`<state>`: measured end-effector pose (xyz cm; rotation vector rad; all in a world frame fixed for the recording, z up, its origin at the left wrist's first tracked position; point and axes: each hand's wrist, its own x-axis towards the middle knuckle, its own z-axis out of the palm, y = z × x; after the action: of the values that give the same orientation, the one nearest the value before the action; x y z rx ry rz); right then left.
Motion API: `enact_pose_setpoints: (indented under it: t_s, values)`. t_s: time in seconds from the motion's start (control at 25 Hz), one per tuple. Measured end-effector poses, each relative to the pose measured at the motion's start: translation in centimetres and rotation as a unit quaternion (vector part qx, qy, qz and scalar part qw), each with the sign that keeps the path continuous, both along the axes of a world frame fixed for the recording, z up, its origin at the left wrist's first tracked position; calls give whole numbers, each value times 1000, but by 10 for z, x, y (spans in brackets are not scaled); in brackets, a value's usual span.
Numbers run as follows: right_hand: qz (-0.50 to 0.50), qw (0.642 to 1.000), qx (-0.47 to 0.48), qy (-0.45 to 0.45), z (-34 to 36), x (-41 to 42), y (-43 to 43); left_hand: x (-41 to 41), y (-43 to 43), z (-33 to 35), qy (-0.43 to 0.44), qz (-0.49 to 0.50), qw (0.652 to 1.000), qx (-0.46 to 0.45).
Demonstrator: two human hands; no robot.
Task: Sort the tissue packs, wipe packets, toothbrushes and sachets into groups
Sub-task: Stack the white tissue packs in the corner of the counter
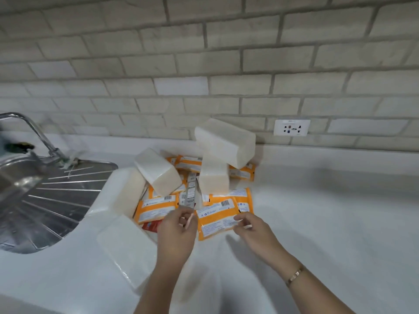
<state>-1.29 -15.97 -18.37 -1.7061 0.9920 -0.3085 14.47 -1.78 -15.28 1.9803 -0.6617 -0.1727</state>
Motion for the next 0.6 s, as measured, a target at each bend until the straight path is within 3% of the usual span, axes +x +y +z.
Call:
enact_pose_setpoints:
  t_s: [0.08,0.16,0.28,0.4,0.6]
  values:
    - [33,999,-7,3,6,15,9,30,16,9,-144,112,980,81]
    - [71,997,-8,4,11,32,23,57,33,8,-185,212,940,190]
    - [120,993,1,14,10,55,47,78,53,-7,-47,251,921,295]
    - [160,987,-5,34,0,65,65,78,67,-23,97,236,928,272]
    - [175,983,3,48,-6,61,74,81,83,-20,137,235,940,206]
